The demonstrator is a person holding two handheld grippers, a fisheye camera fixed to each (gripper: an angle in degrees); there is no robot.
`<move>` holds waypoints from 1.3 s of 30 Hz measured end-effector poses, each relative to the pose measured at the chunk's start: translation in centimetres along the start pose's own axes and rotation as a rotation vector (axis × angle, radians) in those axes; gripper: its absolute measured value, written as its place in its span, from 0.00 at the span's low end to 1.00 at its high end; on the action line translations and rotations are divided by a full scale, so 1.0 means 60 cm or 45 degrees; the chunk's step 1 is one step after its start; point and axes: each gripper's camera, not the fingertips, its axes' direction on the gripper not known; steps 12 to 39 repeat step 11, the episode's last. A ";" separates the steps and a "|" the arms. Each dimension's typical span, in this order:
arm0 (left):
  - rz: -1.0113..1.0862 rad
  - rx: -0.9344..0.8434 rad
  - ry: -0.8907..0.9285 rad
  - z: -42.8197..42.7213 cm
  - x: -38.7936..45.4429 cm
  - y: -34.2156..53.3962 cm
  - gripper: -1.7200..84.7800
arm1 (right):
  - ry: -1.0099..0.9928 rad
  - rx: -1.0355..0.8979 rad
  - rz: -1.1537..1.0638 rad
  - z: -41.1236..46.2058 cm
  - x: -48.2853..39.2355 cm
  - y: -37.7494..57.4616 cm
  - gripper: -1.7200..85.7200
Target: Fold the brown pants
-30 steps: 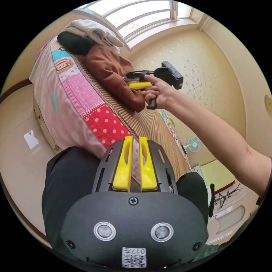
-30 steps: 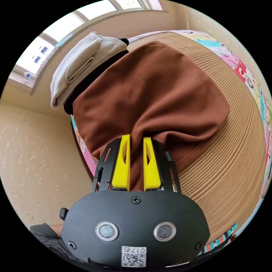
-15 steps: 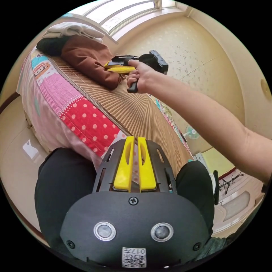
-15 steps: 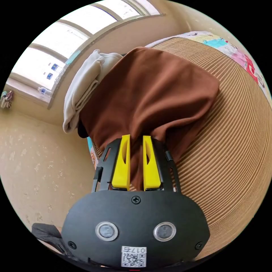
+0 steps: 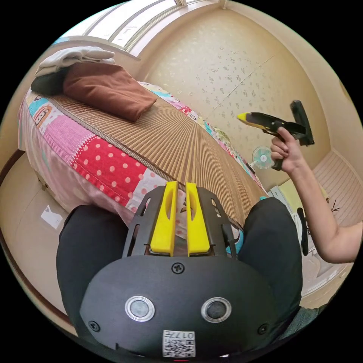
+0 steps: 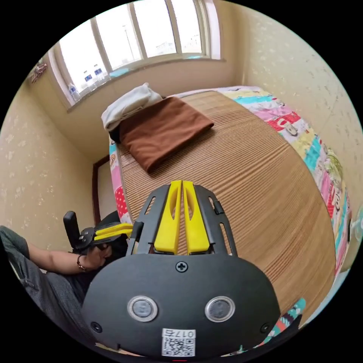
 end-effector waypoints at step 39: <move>0.001 0.016 -0.070 0.023 -0.015 0.045 0.01 | 0.531 0.185 1.360 -0.684 0.377 0.616 0.03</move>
